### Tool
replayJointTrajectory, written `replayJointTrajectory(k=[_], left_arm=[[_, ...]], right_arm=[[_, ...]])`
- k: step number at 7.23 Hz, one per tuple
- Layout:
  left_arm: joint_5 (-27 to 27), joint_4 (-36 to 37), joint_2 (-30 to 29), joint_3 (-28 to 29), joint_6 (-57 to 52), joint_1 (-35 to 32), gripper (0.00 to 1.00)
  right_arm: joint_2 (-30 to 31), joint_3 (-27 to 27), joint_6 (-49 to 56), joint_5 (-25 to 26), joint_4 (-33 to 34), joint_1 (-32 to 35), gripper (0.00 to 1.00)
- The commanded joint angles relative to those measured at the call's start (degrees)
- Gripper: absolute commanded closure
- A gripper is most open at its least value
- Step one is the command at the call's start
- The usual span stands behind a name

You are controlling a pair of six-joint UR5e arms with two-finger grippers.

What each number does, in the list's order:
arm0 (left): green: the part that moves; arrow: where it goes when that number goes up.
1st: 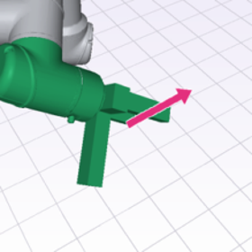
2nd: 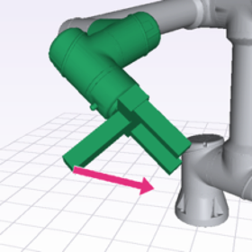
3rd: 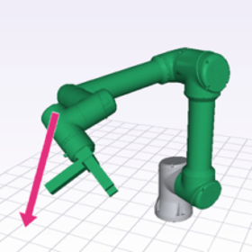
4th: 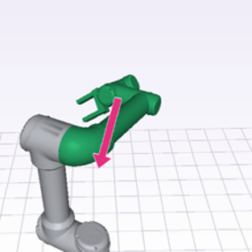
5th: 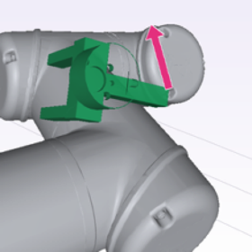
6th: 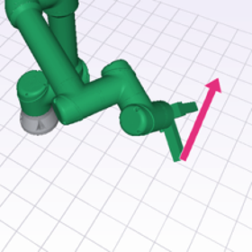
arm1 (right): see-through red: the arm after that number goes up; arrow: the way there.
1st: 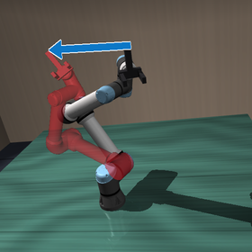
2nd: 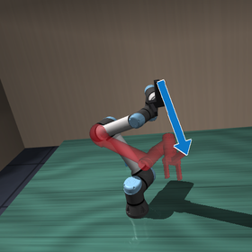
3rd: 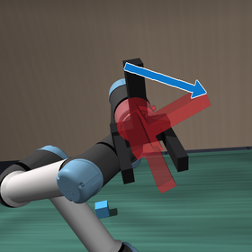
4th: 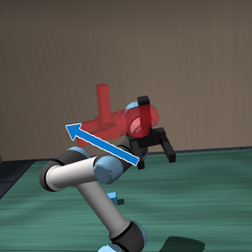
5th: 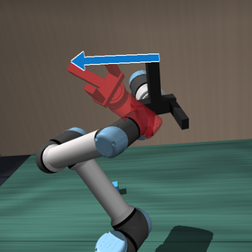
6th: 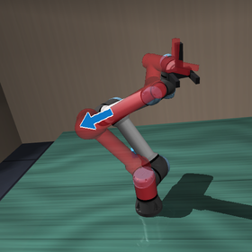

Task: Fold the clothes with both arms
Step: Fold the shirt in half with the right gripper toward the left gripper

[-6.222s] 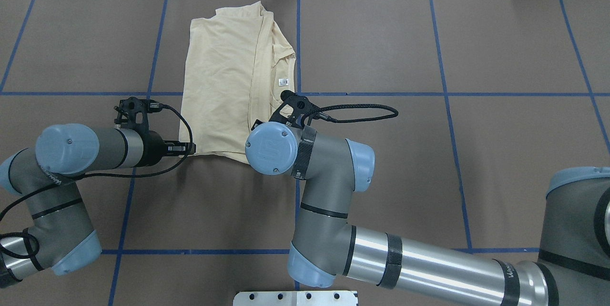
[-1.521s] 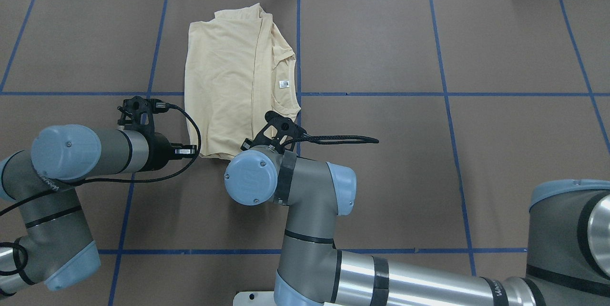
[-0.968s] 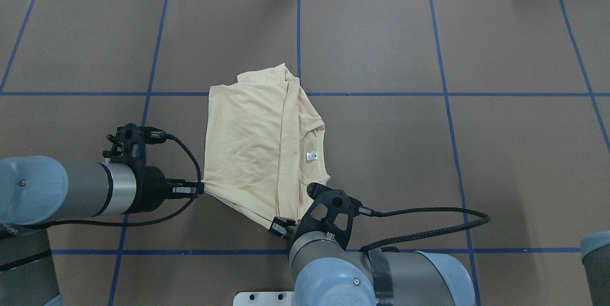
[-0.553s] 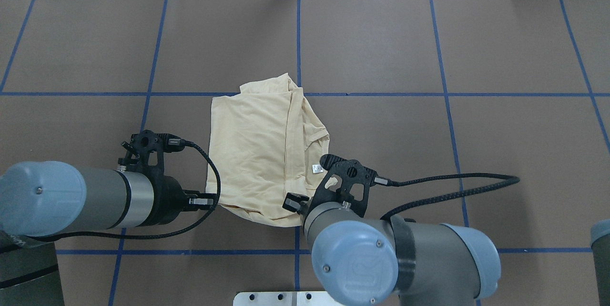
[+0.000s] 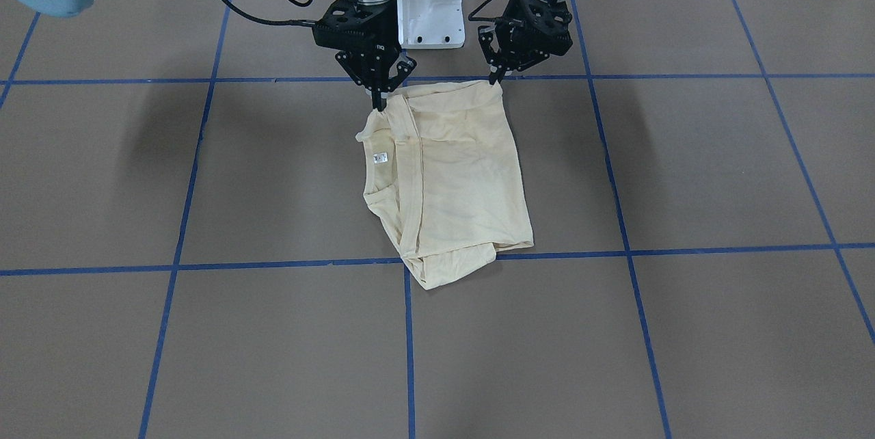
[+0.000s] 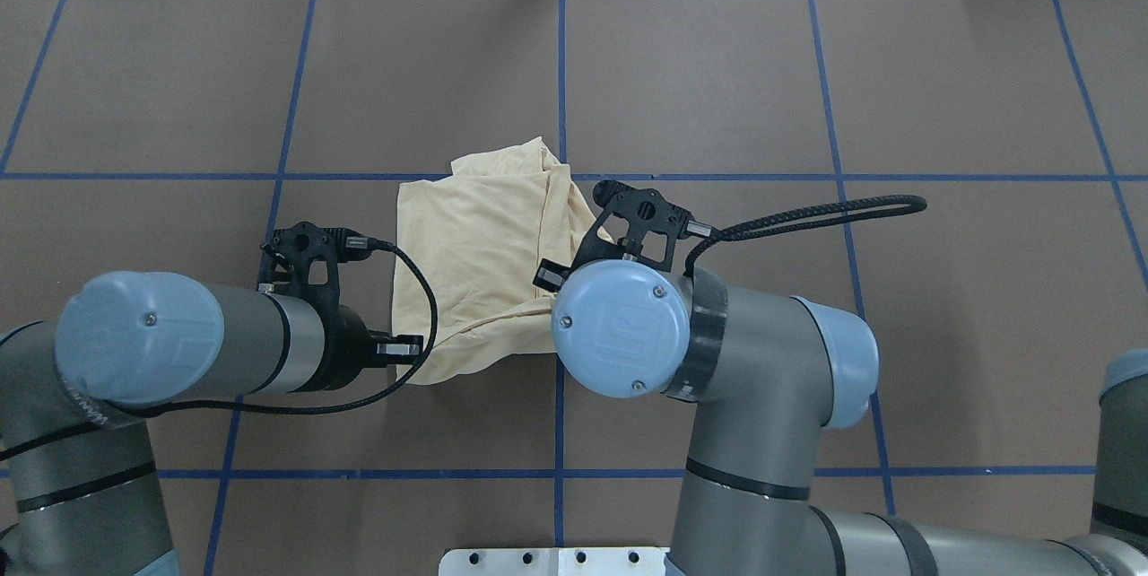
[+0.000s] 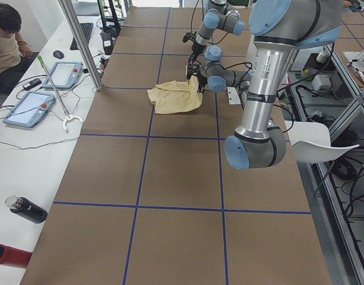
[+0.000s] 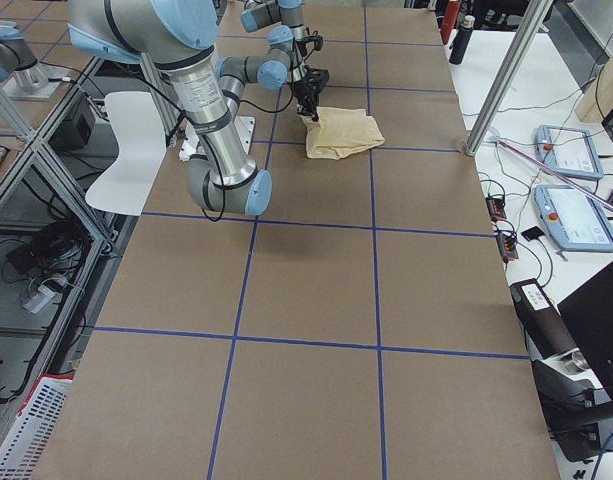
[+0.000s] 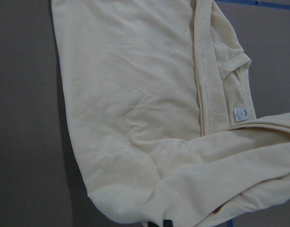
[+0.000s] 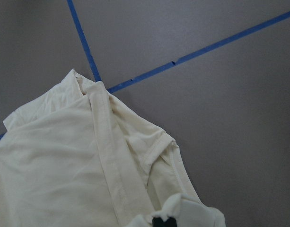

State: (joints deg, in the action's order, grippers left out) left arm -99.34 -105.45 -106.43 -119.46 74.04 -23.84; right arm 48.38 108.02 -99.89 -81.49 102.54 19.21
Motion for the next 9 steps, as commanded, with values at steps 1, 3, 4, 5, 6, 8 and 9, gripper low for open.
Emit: replayJointTrajectory(k=[1,3,4,5,6,8,9], left_arm=[[0.3,0.1,-6.3,8.8,-4.0,-5.5,1.00],[0.1,0.1,-10.1,14.9,-11.2,-11.8,1.00],[0.0,-0.2,-12.8,19.3,-14.3,-14.6,1.00],[0.0,-0.8,-16.3,24.3,-16.7,-16.9,1.00],[0.0,-1.2,-18.9,29.0,-19.9,-19.0,1.00],[-0.1,-9.3,-18.7,34.3,-23.9,-20.5,0.01],[-0.4,-11.4,-18.4,33.9,-27.6,-20.7,0.00]], right_arm=[[-4.7,-11.8,0.3,-0.4,-6.4,4.1,1.00],[-9.3,-22.0,1.0,-2.0,-10.8,7.1,1.00],[-9.9,-24.4,2.0,-2.2,-12.4,7.9,1.00],[-10.3,-26.2,2.4,-2.3,-13.6,8.6,1.00],[-12.0,-29.0,3.1,-3.0,-13.9,9.4,1.00],[-14.3,-33.7,6.4,-5.0,-16.4,11.3,0.01],[-14.8,-33.8,8.1,-9.5,-16.3,13.7,0.00]])
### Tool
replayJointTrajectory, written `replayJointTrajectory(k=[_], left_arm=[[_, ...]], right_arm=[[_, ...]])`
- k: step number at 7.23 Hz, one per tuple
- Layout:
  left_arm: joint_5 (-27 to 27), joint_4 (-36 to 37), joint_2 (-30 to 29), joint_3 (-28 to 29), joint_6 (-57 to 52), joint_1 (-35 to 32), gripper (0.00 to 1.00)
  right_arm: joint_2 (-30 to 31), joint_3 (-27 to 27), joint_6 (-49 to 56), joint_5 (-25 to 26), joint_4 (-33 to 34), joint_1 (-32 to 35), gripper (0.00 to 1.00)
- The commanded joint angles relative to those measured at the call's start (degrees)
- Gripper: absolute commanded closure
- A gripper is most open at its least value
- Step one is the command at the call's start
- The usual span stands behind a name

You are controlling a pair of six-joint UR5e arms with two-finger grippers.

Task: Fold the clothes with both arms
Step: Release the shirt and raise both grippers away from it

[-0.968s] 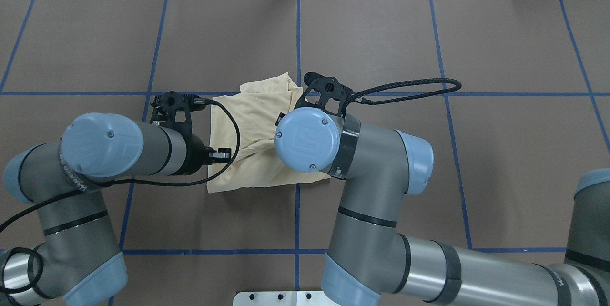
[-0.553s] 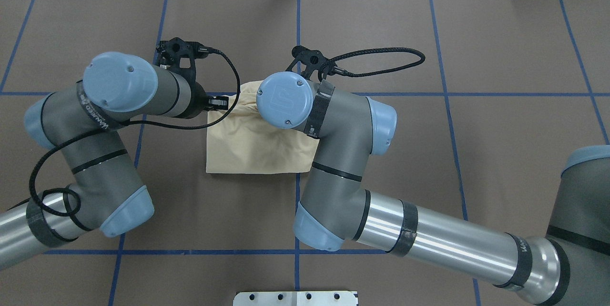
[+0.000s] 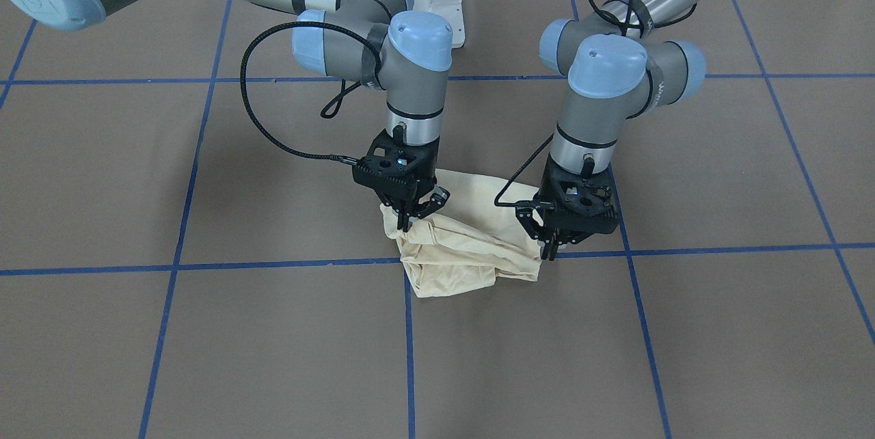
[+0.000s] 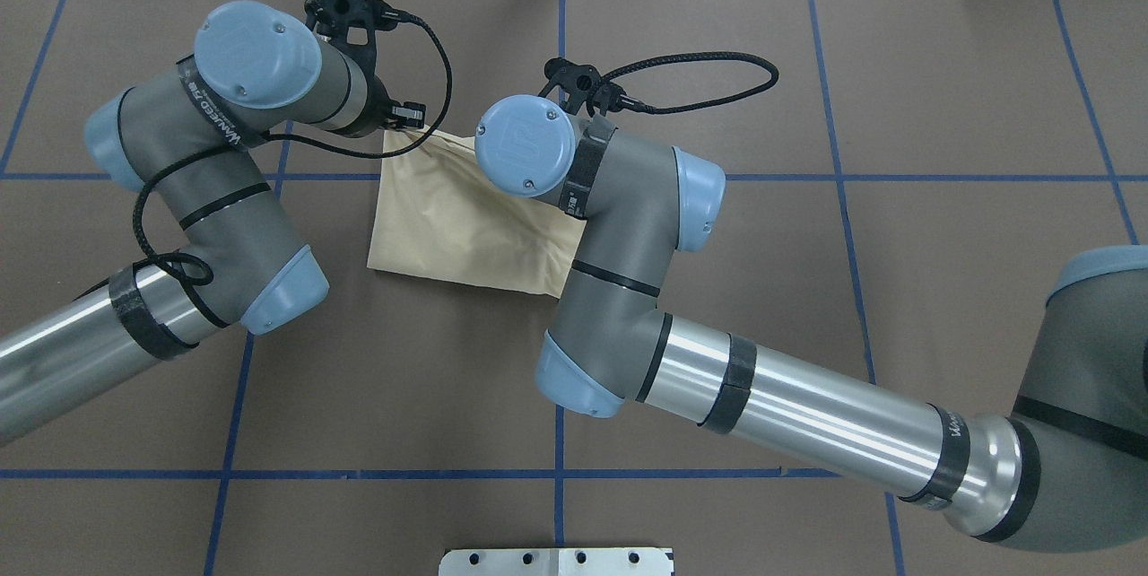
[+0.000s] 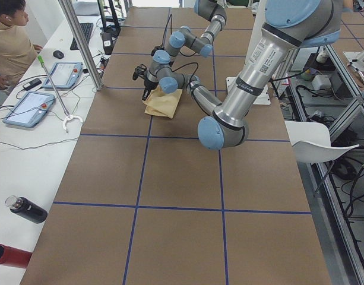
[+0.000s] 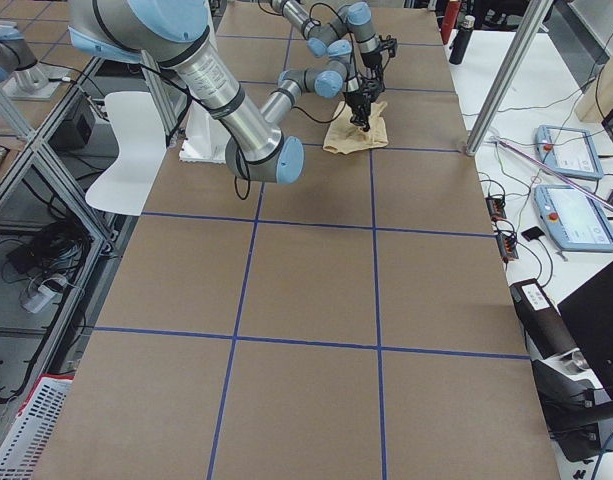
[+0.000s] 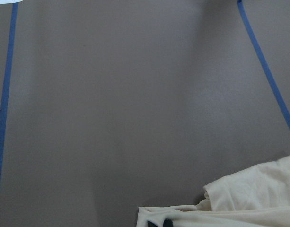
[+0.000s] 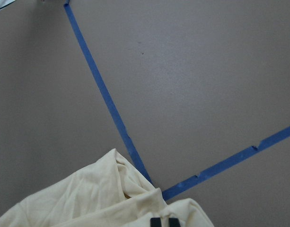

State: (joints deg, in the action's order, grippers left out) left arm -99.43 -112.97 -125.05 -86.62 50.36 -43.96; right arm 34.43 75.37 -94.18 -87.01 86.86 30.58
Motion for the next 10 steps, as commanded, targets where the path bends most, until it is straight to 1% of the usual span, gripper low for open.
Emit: replayJointTrajectory(k=[1,2,3,4,5,6,7,8,9,10], left_arm=[[-3.7,-3.7,0.4,0.2,-4.2,-1.0,0.00],[-7.3,-3.8,2.6,-2.1,-6.1,-3.0,0.00],[-10.7,-3.1,6.2,-6.5,-12.3,-6.1,0.00],[-13.7,0.9,9.7,-10.9,-19.3,-10.1,0.00],[-13.9,6.0,12.6,-15.9,-26.5,-12.6,0.00],[-14.1,9.6,16.2,-20.0,-33.8,-16.6,0.00],[-16.6,10.8,20.2,-21.9,-41.7,-22.1,0.00],[-21.7,10.4,24.9,-22.0,-47.8,-28.1,0.00],[-25.1,10.1,28.5,-21.9,-50.9,-33.6,0.00],[-24.9,9.9,32.8,-21.8,-51.4,-37.8,0.00]], right_arm=[[-1.5,-1.0,4.2,-10.3,-0.1,5.7,0.00],[-1.3,-0.6,7.2,-14.1,0.1,9.0,0.00],[0.3,2.6,11.1,-19.5,2.8,12.4,0.00],[6.0,11.5,17.1,-22.5,6.0,14.8,0.00],[14.8,22.0,23.5,-24.7,8.2,17.6,0.00],[23.8,30.6,32.5,-28.3,10.2,21.8,0.00],[32.9,37.0,44.1,-31.9,12.2,27.2,0.00],[41.7,39.6,57.6,-35.8,11.9,34.0,0.00],[49.0,39.6,71.5,-40.8,11.7,41.8,0.00],[56.3,39.7,81.7,-43.2,11.4,48.2,0.00]])
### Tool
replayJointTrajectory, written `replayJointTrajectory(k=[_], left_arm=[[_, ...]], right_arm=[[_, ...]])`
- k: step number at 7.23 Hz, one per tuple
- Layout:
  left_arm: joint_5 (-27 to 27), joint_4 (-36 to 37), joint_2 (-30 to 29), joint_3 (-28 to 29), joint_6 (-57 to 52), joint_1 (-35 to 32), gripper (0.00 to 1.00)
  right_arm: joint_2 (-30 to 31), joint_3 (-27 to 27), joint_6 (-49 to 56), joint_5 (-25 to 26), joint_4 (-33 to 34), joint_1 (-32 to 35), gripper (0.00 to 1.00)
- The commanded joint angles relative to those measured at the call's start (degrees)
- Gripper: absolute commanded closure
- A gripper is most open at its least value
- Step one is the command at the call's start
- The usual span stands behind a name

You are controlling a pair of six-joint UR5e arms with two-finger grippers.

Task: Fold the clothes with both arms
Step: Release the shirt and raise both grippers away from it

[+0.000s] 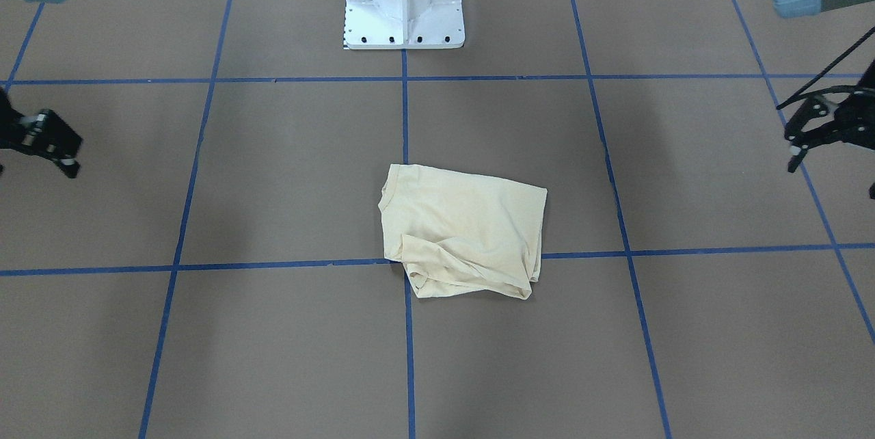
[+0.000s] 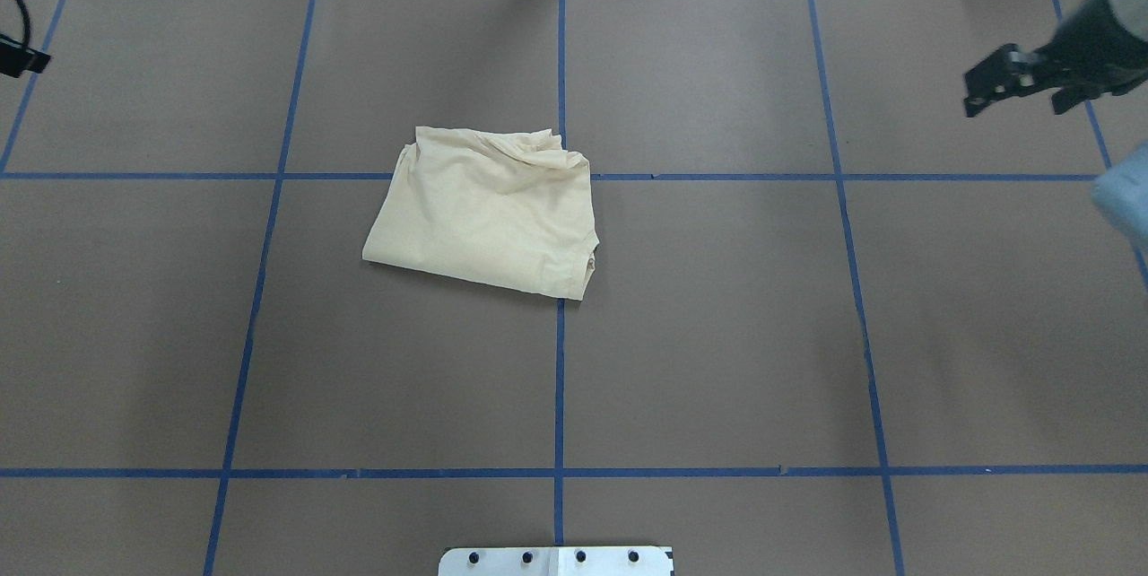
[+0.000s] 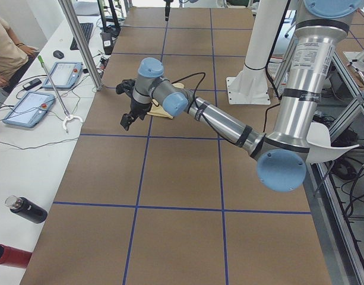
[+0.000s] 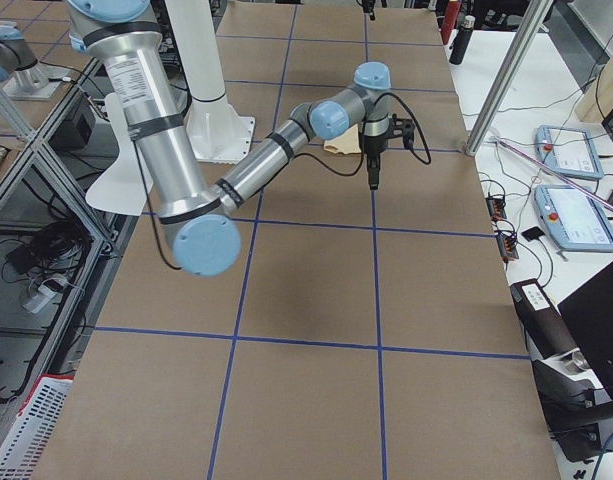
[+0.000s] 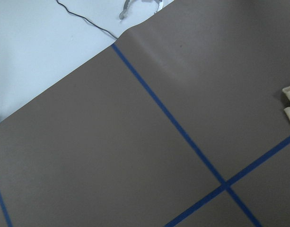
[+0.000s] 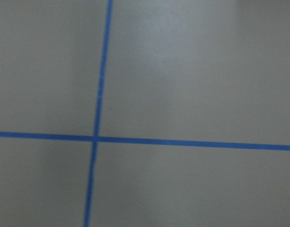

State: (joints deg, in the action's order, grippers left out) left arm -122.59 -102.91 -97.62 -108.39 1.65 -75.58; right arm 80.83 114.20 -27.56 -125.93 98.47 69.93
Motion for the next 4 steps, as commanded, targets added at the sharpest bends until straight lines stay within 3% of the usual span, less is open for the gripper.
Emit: replayJointTrajectory(k=[1,2,3,4], left_arm=[[-2.2,0.2,8.3,0.3,-2.6,-7.5,0.00],[-2.6,-0.2,10.9,0.9,-2.7,-13.4,0.00],[-6.8,0.4,12.7,1.2,-2.7,-18.2,0.00],[-8.5,-0.1,16.8,2.8,-7.4,-18.5,0.00]], right_arm=[[16.3,0.5,22.9,-4.2,-0.2,13.3,0.00],[22.5,0.2,28.7,-3.9,-0.2,17.5,0.00],[26.0,0.1,32.0,-3.9,-0.3,21.5,0.00],[28.2,0.1,35.4,-3.8,-0.3,23.1,0.00]])
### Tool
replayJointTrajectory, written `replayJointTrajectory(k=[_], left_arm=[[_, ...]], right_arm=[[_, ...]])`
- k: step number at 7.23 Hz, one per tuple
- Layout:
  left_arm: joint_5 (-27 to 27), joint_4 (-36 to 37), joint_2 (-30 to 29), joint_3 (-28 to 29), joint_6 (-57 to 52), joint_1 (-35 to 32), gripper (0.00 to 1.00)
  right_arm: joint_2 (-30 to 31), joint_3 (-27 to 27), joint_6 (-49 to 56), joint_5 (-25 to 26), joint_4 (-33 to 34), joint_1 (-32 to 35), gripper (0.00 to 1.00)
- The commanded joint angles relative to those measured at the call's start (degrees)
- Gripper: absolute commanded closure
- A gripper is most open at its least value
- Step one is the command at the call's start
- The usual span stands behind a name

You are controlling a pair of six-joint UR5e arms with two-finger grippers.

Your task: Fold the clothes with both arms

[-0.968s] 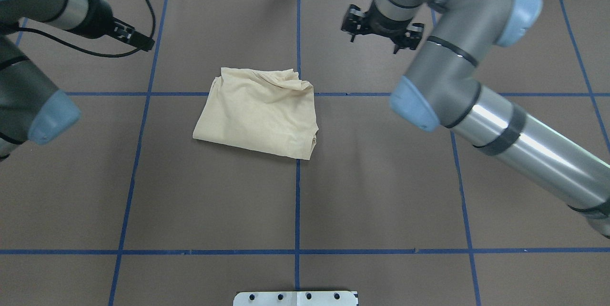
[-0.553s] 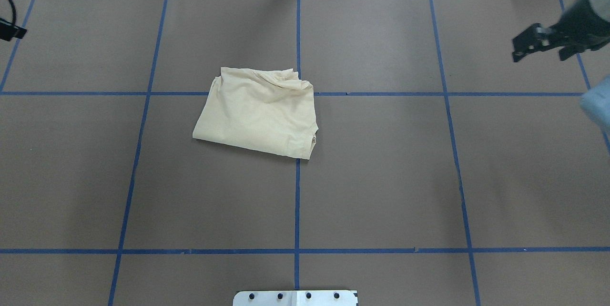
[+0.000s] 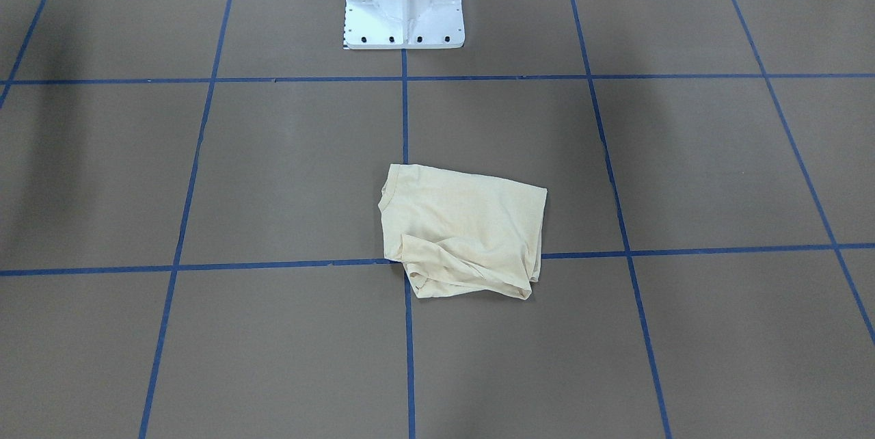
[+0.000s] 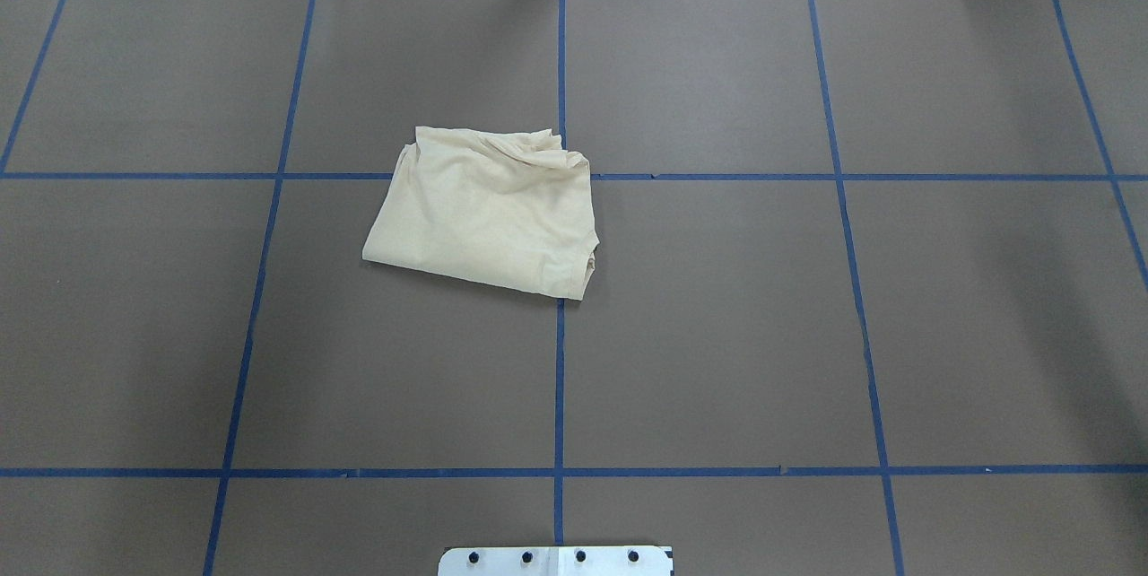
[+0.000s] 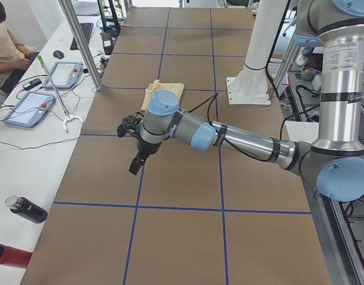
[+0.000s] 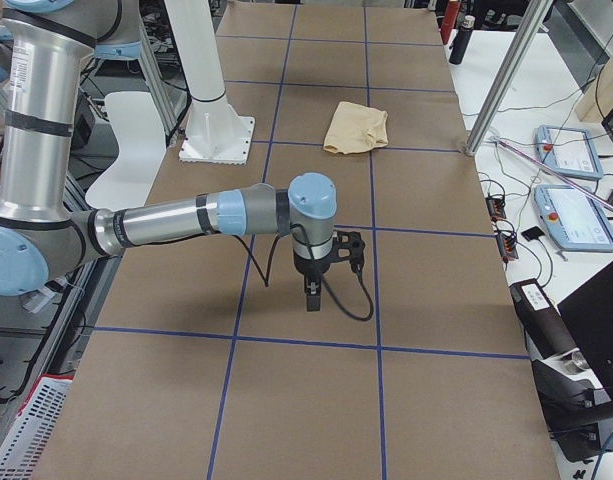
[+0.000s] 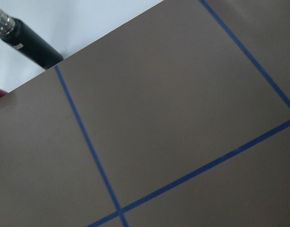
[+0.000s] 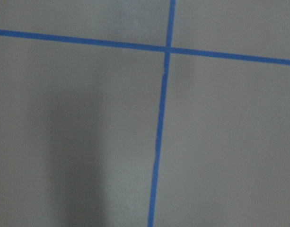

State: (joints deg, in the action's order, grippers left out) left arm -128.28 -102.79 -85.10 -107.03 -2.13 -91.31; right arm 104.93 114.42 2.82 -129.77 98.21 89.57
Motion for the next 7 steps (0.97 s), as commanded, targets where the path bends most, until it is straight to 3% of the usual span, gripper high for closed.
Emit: replayJointTrajectory(k=[1,7], left_arm=[[-3.0,0.7,4.9,3.3,-13.2,-3.3,0.00],[-2.5,2.5,7.1,3.8,-14.1,-3.1,0.00]], right_arm=[[4.1,0.5,4.8,0.0,0.0,4.3,0.00],[3.6,0.1,4.9,0.0,0.0,4.3,0.00]])
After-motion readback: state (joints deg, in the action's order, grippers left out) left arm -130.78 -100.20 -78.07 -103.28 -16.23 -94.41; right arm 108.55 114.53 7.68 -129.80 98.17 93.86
